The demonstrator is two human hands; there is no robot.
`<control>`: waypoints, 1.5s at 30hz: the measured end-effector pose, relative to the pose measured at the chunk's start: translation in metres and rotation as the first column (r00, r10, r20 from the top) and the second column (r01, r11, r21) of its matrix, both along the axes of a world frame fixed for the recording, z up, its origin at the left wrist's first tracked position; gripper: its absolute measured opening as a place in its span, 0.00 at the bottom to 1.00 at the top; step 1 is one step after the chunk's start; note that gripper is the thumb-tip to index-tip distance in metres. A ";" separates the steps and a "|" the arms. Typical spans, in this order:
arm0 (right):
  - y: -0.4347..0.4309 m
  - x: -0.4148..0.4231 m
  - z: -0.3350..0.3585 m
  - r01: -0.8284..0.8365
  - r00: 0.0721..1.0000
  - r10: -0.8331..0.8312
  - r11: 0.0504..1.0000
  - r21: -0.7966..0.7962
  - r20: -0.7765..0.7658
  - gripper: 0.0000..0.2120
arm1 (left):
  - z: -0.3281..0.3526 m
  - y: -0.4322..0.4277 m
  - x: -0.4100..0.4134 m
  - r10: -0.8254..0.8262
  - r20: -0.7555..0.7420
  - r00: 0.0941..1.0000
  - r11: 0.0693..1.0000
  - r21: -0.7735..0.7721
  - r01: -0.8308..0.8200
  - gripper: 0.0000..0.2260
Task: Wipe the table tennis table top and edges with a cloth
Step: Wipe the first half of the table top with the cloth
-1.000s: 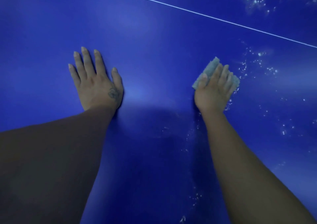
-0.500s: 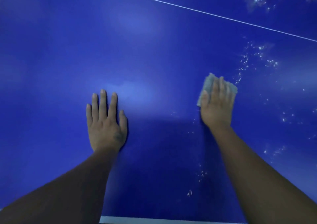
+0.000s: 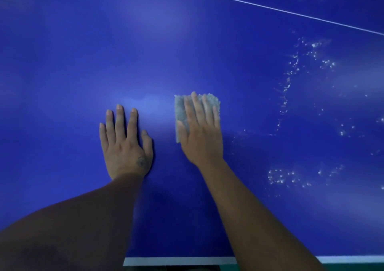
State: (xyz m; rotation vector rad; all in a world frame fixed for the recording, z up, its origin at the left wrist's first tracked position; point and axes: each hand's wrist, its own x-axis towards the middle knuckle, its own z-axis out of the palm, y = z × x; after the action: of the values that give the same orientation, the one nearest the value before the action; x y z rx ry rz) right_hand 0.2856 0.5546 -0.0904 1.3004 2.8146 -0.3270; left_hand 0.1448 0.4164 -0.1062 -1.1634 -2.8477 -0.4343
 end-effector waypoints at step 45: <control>-0.114 0.134 -0.002 -0.017 0.999 0.018 1.000 -0.022 0.043 0.30 | 0.014 -0.006 0.002 -0.014 0.181 0.983 0.998 -0.058 0.025 0.28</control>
State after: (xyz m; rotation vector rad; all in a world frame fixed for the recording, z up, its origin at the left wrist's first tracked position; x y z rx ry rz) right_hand 0.4193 0.4410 -0.0923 1.2620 2.7768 -0.3239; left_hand 0.1466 0.4105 -0.0918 -1.2227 -3.0258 -0.4819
